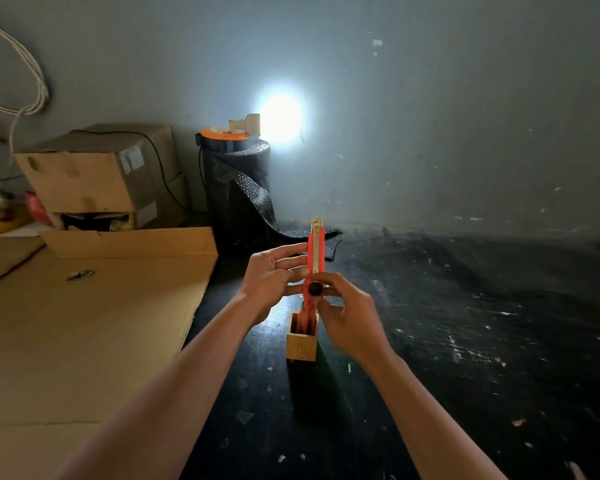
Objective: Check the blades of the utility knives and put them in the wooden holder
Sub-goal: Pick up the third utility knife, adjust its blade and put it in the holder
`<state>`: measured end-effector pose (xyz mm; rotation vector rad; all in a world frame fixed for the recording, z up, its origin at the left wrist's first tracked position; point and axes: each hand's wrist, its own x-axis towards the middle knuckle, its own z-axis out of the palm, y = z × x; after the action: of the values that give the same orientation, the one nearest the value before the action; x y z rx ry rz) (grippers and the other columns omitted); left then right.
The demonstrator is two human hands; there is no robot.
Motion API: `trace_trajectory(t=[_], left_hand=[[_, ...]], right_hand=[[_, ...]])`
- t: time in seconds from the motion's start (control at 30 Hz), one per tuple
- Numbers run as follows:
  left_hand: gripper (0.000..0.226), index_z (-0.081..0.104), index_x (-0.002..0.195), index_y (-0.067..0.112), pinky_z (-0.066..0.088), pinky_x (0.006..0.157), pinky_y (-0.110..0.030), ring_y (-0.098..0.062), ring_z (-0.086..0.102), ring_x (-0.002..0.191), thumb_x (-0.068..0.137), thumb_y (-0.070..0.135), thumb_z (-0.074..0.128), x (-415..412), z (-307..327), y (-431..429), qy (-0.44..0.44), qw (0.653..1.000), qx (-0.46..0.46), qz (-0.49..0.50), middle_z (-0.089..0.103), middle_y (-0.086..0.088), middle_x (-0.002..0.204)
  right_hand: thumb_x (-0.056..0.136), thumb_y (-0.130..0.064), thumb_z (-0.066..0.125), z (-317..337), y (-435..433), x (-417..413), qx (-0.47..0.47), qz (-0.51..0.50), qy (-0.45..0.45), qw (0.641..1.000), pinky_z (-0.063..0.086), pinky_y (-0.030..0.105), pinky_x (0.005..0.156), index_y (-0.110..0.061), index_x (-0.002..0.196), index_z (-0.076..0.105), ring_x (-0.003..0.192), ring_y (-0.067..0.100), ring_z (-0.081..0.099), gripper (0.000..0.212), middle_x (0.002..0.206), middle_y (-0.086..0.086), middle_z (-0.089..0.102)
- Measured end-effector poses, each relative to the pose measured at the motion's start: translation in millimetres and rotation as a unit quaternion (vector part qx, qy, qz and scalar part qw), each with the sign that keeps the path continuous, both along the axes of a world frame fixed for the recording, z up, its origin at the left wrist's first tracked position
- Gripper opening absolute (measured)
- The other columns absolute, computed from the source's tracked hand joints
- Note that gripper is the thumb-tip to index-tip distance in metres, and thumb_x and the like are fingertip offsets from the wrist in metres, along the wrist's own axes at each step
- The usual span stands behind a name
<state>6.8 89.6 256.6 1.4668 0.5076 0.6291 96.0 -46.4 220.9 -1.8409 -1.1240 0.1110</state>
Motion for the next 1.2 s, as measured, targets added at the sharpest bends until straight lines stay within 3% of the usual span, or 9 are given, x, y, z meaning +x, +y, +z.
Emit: trace_trajectory(t=[0.1, 0.17, 0.3, 0.43, 0.6, 0.77, 1.2], left_hand=[[0.043, 0.070, 0.123, 0.009, 0.061, 0.059, -0.023, -0.015, 0.080, 0.078, 0.088, -0.016, 0.066, 2.2, 0.7, 0.6, 0.001, 1.000, 0.002, -0.002, 0.081, -0.002, 0.095], [0.043, 0.070, 0.121, 0.009, 0.060, 0.058, -0.023, -0.015, 0.080, 0.078, 0.088, -0.017, 0.065, 3.9, -0.5, -0.1, 0.004, 1.000, 0.000, -0.002, 0.081, 0.000, 0.092], [0.040, 0.071, 0.120, 0.009, 0.062, 0.059, -0.026, -0.018, 0.080, 0.080, 0.088, -0.016, 0.066, 7.3, -4.8, -0.5, -0.002, 1.000, -0.012, -0.004, 0.081, -0.004, 0.095], [0.040, 0.072, 0.118, 0.012, 0.062, 0.061, -0.026, -0.017, 0.080, 0.083, 0.088, -0.014, 0.068, 8.8, -7.3, 0.9, -0.005, 1.000, -0.009, -0.005, 0.081, -0.002, 0.095], [0.040, 0.071, 0.119, 0.011, 0.061, 0.059, -0.024, -0.017, 0.080, 0.081, 0.089, -0.015, 0.066, 12.2, -8.1, 2.4, 0.004, 1.000, -0.007, 0.001, 0.081, 0.000, 0.093], [0.041, 0.070, 0.123, 0.008, 0.063, 0.063, -0.029, -0.023, 0.080, 0.088, 0.088, -0.013, 0.068, 12.3, -11.6, 5.8, -0.005, 1.000, -0.020, 0.005, 0.080, -0.010, 0.104], [0.046, 0.068, 0.127, 0.010, 0.064, 0.063, -0.032, -0.024, 0.080, 0.089, 0.089, -0.015, 0.065, 15.1, -31.4, 11.3, -0.008, 0.999, -0.046, -0.005, 0.081, -0.007, 0.102]], right_hand=[[0.093, -0.017, 0.068, 0.8, 0.4, 4.5, -0.006, -0.004, 0.000, 1.000, 0.045, 0.001, 0.071, -0.023, 0.116, 0.064, 0.100, -0.001, 0.059, 0.024, 0.119, -0.004, 0.070], [0.091, -0.024, 0.070, 0.2, 1.1, 7.1, -0.007, -0.014, 0.013, 1.000, 0.043, 0.000, 0.063, -0.022, 0.110, 0.062, 0.097, -0.002, 0.059, 0.020, 0.114, -0.006, 0.071], [0.092, -0.023, 0.070, 0.2, -1.0, 8.3, 0.003, -0.003, 0.013, 1.000, 0.042, -0.002, 0.066, -0.027, 0.116, 0.060, 0.099, -0.003, 0.059, 0.027, 0.113, -0.013, 0.067], [0.092, -0.011, 0.067, -3.0, -1.9, 11.8, -0.002, 0.015, -0.012, 1.000, 0.044, -0.002, 0.071, -0.022, 0.118, 0.066, 0.092, -0.008, 0.059, 0.028, 0.116, -0.003, 0.071], [0.090, -0.023, 0.070, -6.0, 5.3, 12.9, -0.001, -0.011, 0.015, 1.000, 0.044, 0.004, 0.066, -0.021, 0.110, 0.061, 0.099, 0.000, 0.059, 0.022, 0.115, -0.004, 0.070], [0.091, -0.014, 0.070, -7.3, 4.2, 15.7, 0.007, 0.011, 0.003, 1.000, 0.044, 0.001, 0.072, -0.023, 0.121, 0.063, 0.101, -0.001, 0.058, 0.032, 0.119, -0.004, 0.070], [0.090, -0.018, 0.071, -29.8, 11.3, 18.1, 0.014, -0.002, 0.002, 1.000, 0.045, 0.000, 0.071, -0.018, 0.111, 0.066, 0.096, 0.000, 0.063, 0.021, 0.113, -0.002, 0.072]])
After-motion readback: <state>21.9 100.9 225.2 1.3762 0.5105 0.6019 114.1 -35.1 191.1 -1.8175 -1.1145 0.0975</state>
